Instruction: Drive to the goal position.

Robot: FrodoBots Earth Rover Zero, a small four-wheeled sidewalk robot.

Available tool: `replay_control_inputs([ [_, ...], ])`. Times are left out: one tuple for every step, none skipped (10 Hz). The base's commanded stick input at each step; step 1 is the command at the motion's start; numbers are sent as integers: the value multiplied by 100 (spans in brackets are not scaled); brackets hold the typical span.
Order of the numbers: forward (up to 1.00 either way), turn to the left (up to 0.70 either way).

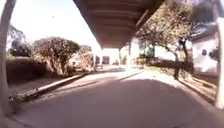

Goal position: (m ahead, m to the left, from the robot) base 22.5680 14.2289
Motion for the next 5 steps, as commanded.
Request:
replay_control_inputs([
  [85, 0],
  [85, 0],
  [85, 0],
  [85, 0],
  [85, 0],
])
